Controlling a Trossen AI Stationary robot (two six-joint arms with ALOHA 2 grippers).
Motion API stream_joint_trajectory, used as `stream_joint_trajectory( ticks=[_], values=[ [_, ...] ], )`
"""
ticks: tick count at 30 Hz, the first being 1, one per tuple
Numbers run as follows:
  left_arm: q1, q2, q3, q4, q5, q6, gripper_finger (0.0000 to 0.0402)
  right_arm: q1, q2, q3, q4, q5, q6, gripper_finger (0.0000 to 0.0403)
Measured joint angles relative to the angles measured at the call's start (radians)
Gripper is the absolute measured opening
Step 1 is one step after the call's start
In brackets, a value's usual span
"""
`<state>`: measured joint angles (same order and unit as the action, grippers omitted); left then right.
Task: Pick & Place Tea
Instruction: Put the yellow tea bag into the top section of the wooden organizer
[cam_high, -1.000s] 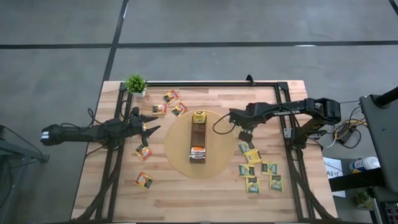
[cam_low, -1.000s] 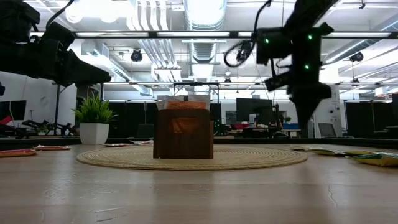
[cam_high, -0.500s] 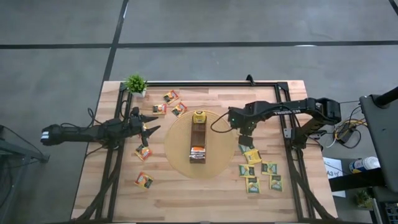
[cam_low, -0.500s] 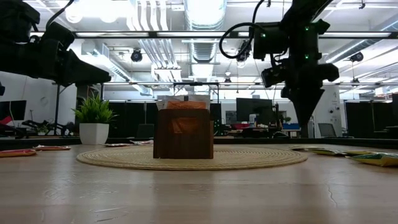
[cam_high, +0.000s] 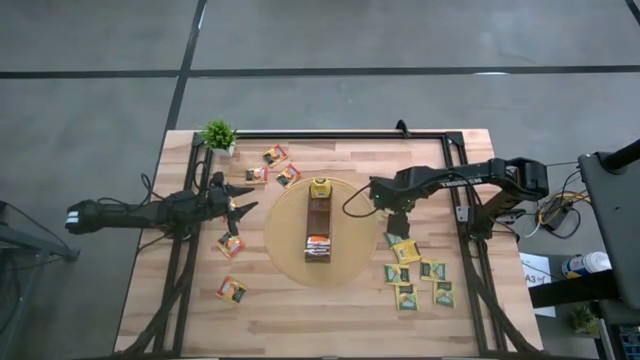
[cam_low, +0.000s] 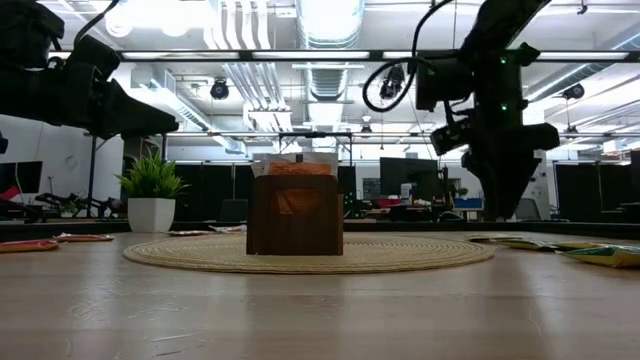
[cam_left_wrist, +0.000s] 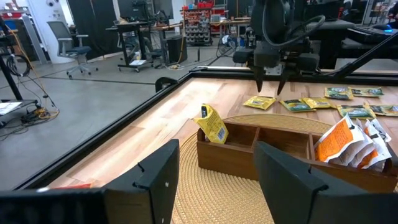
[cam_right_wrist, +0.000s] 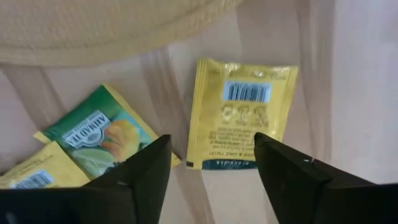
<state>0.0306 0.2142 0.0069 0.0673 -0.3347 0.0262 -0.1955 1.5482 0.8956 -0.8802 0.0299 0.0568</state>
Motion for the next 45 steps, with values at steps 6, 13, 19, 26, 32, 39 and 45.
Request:
stream_joint_trajectory(
  ticks=[6,13,19,26,32,39,45],
  values=[
    [0.000,0.000,0.000,0.000,0.000,0.000,0.0202,0.000,0.000,-0.077,0.059,0.000,0.027,0.0240],
    [0.000,0.000,0.000,0.000,0.000,0.000,0.0202,-0.034,-0.005,-0.170,0.196,-0.010,0.037,0.0221],
    [0.000,0.000,0.000,0.000,0.000,0.000,0.0202,-0.044,-0.006,-0.188,0.210,0.002,0.052,0.0163],
    [-0.001,0.000,0.000,0.000,0.000,0.000,0.0202,-0.044,-0.002,-0.166,0.199,0.040,0.051,0.0038],
    [-0.001,0.000,0.000,0.000,0.000,0.000,0.0202,-0.040,0.002,-0.078,0.129,0.138,0.003,0.0011],
    [-0.001,0.000,0.000,0.000,0.000,0.000,0.0202,0.030,0.002,0.043,0.050,0.399,-0.167,0.0008],
    [-0.001,0.000,0.000,0.000,0.000,0.000,0.0202,0.136,0.017,0.126,0.064,0.673,-0.433,0.0008]
  ],
)
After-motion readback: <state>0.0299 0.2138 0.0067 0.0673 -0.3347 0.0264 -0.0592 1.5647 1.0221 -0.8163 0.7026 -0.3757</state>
